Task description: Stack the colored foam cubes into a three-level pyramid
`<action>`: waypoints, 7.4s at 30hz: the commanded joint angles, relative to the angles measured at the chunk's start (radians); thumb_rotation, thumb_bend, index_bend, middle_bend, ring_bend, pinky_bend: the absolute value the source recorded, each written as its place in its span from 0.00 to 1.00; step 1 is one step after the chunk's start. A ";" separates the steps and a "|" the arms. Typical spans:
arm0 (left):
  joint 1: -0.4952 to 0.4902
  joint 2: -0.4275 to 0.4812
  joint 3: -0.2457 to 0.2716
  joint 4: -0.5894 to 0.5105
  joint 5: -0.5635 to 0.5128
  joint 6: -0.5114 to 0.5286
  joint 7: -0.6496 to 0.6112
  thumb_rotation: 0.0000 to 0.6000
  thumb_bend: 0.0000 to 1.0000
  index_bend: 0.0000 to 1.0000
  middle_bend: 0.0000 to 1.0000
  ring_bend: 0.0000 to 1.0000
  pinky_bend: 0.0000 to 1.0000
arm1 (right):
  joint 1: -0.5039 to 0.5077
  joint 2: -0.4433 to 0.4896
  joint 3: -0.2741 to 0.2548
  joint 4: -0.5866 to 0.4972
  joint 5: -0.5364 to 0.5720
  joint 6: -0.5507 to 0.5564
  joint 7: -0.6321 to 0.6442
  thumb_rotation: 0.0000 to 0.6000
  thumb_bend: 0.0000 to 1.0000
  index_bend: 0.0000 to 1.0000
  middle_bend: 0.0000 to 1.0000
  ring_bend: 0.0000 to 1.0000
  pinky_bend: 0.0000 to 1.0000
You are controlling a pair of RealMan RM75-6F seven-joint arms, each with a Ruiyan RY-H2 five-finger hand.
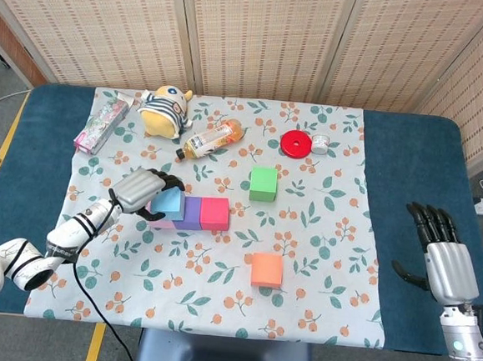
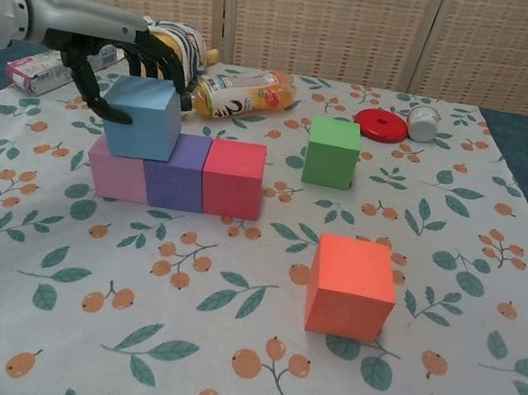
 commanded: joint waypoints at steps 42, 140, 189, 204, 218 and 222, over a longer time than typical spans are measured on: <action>-0.003 -0.002 0.022 -0.005 -0.003 0.002 0.001 1.00 0.32 0.16 0.10 0.04 0.21 | -0.006 0.002 0.009 0.002 0.000 -0.001 0.009 1.00 0.09 0.00 0.05 0.00 0.00; 0.411 0.085 0.021 -0.268 -0.149 0.346 0.302 1.00 0.32 0.17 0.11 0.05 0.17 | 0.787 -0.316 0.197 0.456 0.311 -0.852 0.183 1.00 0.11 0.41 0.37 0.21 0.19; 0.456 0.029 0.034 -0.196 -0.073 0.411 0.294 1.00 0.32 0.17 0.10 0.05 0.15 | 1.246 -0.530 0.106 0.395 1.200 -0.713 -0.448 1.00 0.11 0.38 0.37 0.22 0.19; 0.461 0.030 0.037 -0.185 -0.058 0.407 0.266 1.00 0.32 0.17 0.10 0.05 0.15 | 1.263 -0.556 0.116 0.414 1.237 -0.703 -0.486 1.00 0.11 0.37 0.37 0.22 0.19; 0.462 0.027 0.038 -0.173 -0.055 0.396 0.248 1.00 0.31 0.17 0.10 0.05 0.15 | 1.265 -0.575 0.118 0.427 1.247 -0.698 -0.514 1.00 0.11 0.36 0.37 0.22 0.18; 0.462 0.026 0.037 -0.171 -0.054 0.396 0.245 1.00 0.32 0.17 0.10 0.05 0.15 | 1.264 -0.580 0.119 0.431 1.249 -0.700 -0.520 1.00 0.11 0.33 0.37 0.22 0.17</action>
